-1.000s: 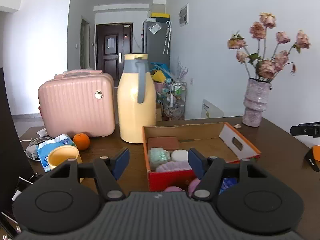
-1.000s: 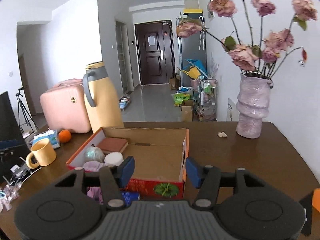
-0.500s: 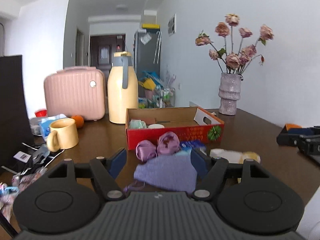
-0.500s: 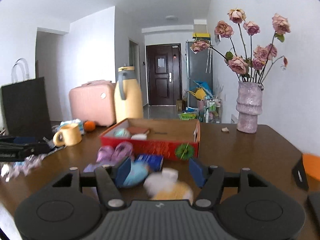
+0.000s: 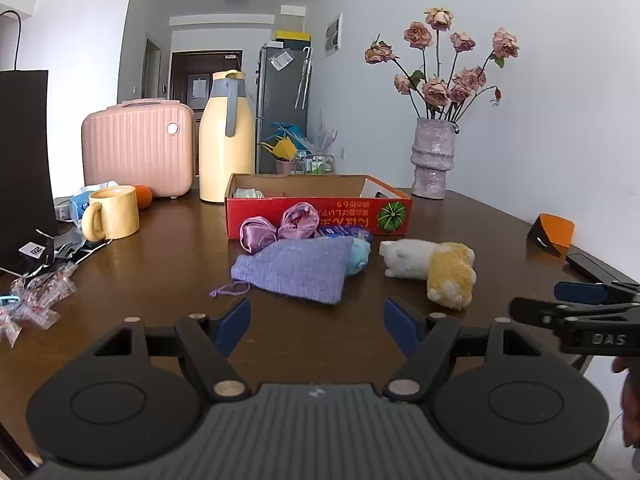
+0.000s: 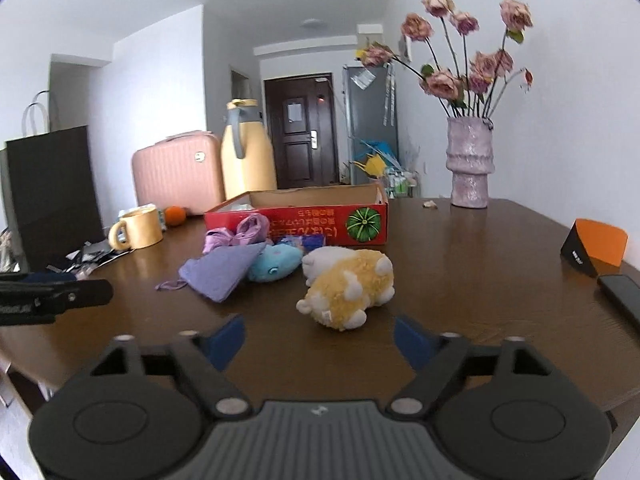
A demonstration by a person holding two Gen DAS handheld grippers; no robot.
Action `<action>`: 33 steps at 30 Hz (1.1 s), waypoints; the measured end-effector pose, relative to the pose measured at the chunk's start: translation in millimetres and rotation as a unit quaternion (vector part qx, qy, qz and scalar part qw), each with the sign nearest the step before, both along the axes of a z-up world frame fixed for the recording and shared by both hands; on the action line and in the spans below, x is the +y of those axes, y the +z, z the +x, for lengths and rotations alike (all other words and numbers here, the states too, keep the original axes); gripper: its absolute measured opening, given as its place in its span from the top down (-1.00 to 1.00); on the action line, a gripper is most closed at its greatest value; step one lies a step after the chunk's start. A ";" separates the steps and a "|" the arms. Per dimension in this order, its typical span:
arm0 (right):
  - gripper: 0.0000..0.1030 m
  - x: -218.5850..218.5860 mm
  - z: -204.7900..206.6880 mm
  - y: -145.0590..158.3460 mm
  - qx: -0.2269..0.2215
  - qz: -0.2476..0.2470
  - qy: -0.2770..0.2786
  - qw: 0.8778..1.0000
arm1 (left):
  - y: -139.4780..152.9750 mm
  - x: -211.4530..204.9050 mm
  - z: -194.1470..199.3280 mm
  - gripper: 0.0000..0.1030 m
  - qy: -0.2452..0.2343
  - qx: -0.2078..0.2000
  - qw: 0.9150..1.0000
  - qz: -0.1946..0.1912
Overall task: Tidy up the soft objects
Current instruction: 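Move both grippers back over the white-and-yellow plush animal, then grasp the white-and-yellow plush animal with the left gripper while the right grasps it too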
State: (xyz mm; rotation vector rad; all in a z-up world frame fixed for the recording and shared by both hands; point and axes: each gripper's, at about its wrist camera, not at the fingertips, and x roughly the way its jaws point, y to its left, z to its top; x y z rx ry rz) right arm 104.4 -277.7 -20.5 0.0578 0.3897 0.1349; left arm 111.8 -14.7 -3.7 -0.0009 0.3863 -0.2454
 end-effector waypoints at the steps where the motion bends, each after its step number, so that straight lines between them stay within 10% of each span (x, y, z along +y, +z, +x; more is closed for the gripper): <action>1: -0.71 1.7 8.8 -0.4 0.004 0.002 -0.001 1.000 | 0.6 -0.3 3.8 -0.47 0.001 0.000 1.000 -0.001; 10: -0.65 7.6 120.2 -26.6 0.067 0.011 -0.054 0.996 | -2.7 -13.4 55.7 -0.48 0.008 0.026 1.000 0.011; 15: -0.06 -8.7 137.7 -31.1 0.085 0.023 0.006 0.996 | -4.7 -38.5 91.6 -0.48 -0.012 0.035 0.999 0.023; 30: -0.25 -93.4 125.5 -15.7 0.086 0.097 0.046 0.990 | -34.0 -110.2 165.9 -0.38 -0.104 0.138 0.983 -0.059; 33: -0.17 -100.9 135.4 -20.0 0.099 0.115 0.052 0.987 | -37.8 -108.7 173.9 -0.02 -0.108 0.159 0.978 -0.086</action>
